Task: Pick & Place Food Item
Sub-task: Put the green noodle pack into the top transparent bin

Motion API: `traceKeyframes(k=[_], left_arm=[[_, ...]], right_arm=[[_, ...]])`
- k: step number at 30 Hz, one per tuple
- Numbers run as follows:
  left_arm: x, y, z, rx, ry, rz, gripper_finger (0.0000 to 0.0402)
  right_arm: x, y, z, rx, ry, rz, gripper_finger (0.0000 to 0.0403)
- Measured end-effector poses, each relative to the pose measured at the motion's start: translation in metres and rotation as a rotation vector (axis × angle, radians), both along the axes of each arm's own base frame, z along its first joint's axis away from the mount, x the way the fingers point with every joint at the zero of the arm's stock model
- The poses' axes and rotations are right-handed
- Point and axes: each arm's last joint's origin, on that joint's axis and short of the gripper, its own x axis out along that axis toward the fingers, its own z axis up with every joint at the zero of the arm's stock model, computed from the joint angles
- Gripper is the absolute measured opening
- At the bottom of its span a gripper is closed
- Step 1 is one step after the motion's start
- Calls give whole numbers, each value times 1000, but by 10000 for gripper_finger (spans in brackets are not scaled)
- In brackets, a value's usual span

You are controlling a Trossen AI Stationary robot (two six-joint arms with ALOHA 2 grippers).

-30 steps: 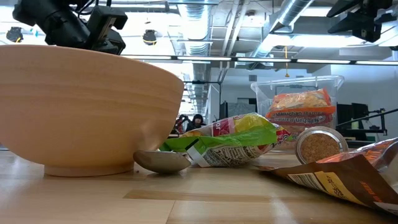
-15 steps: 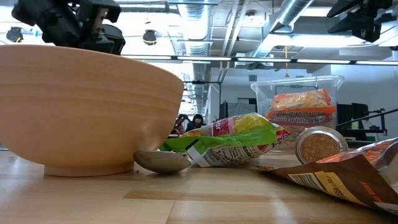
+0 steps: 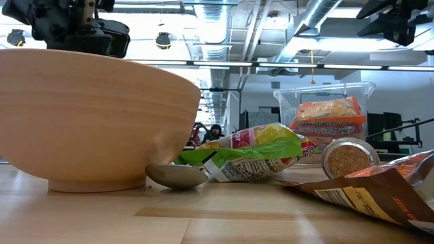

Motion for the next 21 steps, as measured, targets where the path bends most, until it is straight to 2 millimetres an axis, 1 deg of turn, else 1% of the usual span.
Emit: traceKeyframes(k=[12,17,21], left_arm=[[-1,-7,2,-9,-21,-31,0],[-1,-2,5,30,-51,38,0],[-2,4,4,57,-35,79,0]], right_arm=[[0,1,0,14,3,20,163],[0,1,0,13,3,20,163],[0,1,0,14,3,20,163]])
